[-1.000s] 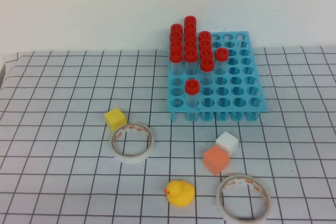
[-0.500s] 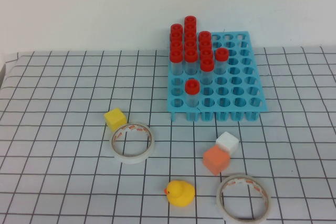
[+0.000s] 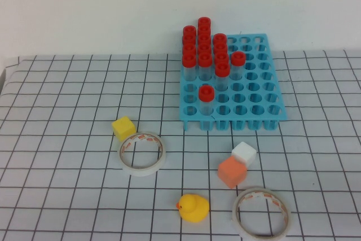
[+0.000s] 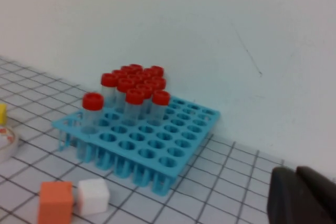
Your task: Place the test tubes
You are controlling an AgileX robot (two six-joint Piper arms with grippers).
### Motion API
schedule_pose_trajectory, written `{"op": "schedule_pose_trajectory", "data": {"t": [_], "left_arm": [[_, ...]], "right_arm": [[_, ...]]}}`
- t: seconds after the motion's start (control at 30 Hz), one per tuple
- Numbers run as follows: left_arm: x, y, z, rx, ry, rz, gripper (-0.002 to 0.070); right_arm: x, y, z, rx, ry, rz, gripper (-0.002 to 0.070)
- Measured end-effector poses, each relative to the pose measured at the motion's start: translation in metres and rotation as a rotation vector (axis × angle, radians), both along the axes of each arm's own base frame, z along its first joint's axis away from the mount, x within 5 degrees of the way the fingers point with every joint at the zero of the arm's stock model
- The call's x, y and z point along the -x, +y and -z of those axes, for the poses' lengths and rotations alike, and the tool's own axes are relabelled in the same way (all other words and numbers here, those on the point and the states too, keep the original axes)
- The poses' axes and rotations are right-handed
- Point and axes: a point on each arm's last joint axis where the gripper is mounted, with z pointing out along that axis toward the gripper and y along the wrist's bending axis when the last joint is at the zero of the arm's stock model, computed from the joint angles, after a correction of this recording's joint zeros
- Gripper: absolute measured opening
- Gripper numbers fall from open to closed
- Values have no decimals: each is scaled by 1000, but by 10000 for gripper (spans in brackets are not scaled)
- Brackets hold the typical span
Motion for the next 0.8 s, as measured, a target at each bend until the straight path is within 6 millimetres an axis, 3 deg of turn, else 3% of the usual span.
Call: {"op": "schedule_pose_trajectory", "data": {"t": [0.2, 0.47, 0.8], "left_arm": [[1, -1, 0, -1, 2, 9, -1], [1, -1, 0, -3, 4, 18, -1], [1, -1, 0, -3, 4, 20, -1]], "right_arm": [[-2, -10, 22, -43, -1, 136, 1], [12, -31, 66, -110, 183, 457, 1], [17, -32, 81, -114, 310, 491, 0]]}}
